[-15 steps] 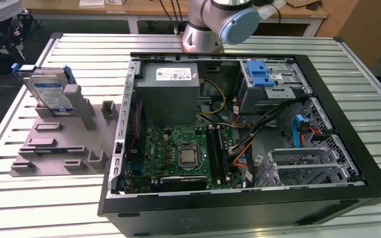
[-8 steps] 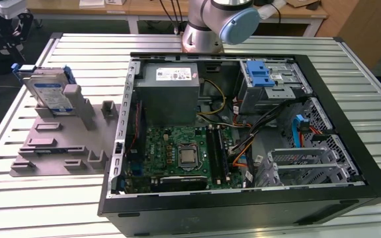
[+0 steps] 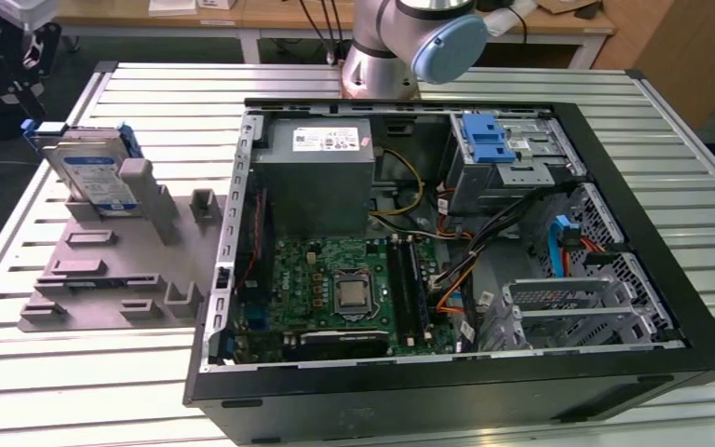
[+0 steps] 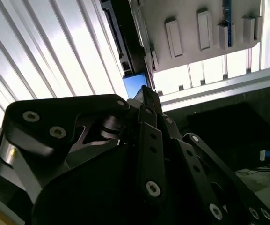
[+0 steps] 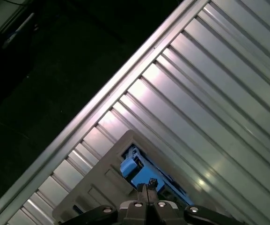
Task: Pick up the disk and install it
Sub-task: 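Pick up the disk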
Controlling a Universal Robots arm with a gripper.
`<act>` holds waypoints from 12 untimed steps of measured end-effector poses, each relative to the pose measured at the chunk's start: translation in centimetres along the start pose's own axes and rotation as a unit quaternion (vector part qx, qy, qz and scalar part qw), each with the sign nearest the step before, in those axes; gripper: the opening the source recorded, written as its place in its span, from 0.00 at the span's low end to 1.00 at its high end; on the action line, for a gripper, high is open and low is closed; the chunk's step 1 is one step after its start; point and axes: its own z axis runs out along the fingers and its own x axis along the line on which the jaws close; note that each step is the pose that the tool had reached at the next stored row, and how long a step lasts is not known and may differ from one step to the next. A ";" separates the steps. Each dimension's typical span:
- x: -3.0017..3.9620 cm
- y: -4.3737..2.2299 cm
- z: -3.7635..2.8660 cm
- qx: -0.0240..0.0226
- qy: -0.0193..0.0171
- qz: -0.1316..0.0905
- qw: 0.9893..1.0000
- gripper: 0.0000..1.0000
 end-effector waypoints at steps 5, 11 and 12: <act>0.00 0.00 0.05 -0.001 0.002 -0.045 0.999 0.11; 0.00 -0.01 0.10 -0.002 0.004 -0.094 0.996 0.11; 0.00 -0.01 0.10 -0.002 0.004 -0.099 0.995 0.11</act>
